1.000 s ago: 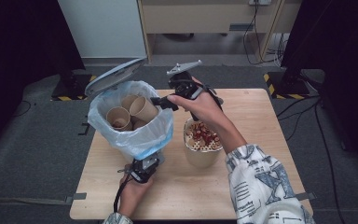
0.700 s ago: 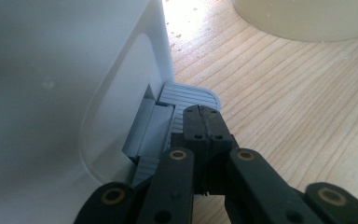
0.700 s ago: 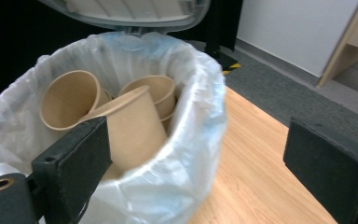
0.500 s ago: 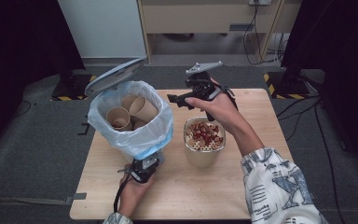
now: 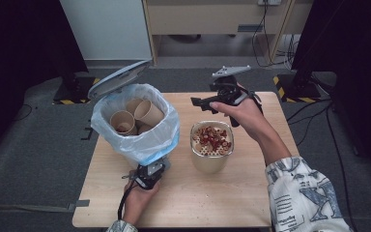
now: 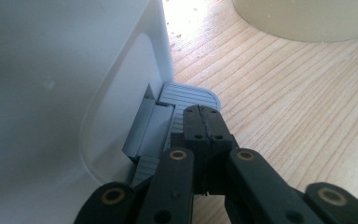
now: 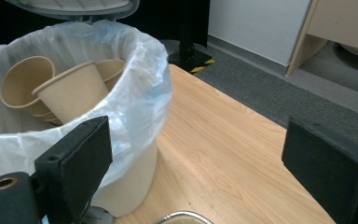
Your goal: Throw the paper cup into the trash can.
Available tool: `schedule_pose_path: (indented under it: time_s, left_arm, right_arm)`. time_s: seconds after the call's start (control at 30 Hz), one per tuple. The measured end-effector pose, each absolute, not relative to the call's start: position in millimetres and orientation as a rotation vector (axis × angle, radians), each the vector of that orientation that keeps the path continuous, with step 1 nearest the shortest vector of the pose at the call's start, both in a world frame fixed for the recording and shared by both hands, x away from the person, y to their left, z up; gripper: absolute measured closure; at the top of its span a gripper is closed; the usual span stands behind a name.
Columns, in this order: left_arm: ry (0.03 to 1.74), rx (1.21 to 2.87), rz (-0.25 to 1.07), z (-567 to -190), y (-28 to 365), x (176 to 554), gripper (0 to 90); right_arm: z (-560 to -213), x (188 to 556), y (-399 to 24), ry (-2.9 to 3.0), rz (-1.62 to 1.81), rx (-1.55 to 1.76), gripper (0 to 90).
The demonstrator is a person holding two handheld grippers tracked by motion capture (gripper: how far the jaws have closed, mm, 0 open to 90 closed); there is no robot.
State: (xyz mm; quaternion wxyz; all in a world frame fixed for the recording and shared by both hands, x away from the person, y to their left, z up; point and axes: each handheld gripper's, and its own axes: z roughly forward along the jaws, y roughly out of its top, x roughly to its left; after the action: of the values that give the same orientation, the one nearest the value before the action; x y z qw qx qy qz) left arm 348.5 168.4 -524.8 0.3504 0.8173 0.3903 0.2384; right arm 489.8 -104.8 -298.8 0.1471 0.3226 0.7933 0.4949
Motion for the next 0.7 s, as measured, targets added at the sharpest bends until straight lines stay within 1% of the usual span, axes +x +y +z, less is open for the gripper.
schedule_pose_path:
  time_s: [0.7]
  left_arm:
    - [1.020, 2.113, 0.614, -525, 168, 348, 89.2]
  right_arm:
    - [-306, 487, -142, 2.253, 1.403, 0.990, 7.2]
